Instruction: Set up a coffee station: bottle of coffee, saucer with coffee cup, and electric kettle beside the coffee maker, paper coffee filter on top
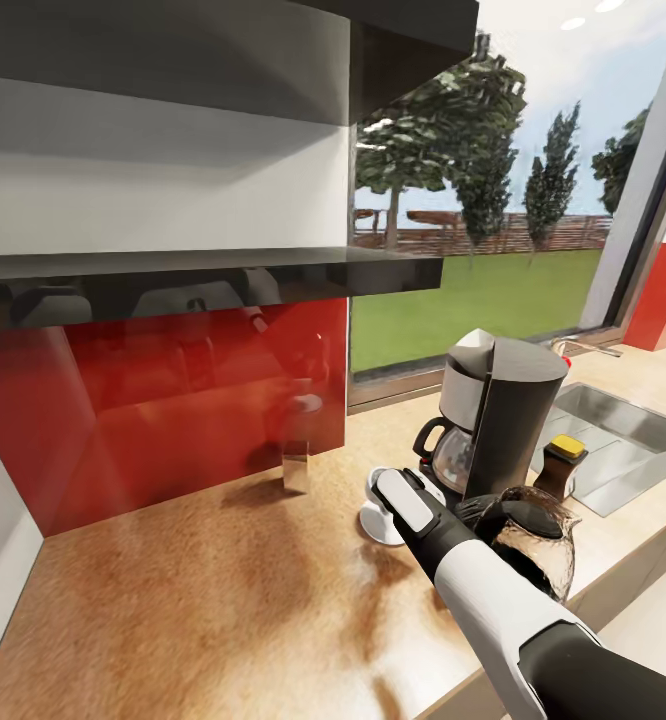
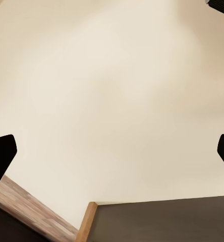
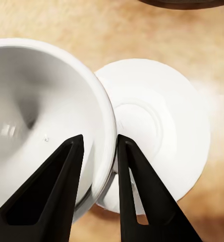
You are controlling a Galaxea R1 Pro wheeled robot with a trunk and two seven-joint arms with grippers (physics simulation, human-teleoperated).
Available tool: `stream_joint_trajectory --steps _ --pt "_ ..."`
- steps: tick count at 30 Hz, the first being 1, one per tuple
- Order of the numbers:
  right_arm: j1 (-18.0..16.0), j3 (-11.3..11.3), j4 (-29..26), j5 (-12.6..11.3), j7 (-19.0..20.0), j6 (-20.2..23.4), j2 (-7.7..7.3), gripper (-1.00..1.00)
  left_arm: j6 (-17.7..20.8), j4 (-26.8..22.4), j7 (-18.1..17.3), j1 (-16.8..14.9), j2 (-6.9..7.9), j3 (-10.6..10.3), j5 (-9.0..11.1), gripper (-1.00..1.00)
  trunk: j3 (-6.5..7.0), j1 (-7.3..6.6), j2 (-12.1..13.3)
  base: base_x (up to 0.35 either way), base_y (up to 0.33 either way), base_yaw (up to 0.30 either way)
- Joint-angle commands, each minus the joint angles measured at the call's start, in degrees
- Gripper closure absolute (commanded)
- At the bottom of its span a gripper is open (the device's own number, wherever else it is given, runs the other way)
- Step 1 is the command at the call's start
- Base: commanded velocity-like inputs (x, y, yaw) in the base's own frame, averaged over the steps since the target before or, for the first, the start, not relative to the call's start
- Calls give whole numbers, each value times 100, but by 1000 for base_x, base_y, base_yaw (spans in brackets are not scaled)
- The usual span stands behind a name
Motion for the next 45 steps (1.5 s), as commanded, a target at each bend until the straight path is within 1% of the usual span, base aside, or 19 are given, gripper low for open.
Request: stream_joint_trajectory --steps 1,37,39,42,45 --pt "-4 8 -3 7 -20 44 0 100 -23 6 7 0 -1 -50 58 -100 -6 3 -8 0 -29 0" --pt "-4 8 -4 7 -59 34 0 100 -23 6 7 1 -1 -46 58 -100 -6 3 -8 0 -7 0" --pt "-4 8 -4 7 -113 8 0 100 -23 6 7 1 -1 -47 58 -100 -6 3 -8 0 0 0" --pt "-4 8 -4 7 -259 -215 0 100 -23 6 7 1 -1 -49 58 -100 -6 3 -8 0 0 0" --pt "-4 8 -4 7 -314 -299 0 100 -23 6 7 0 0 -50 58 -100 -6 3 -8 0 0 0"
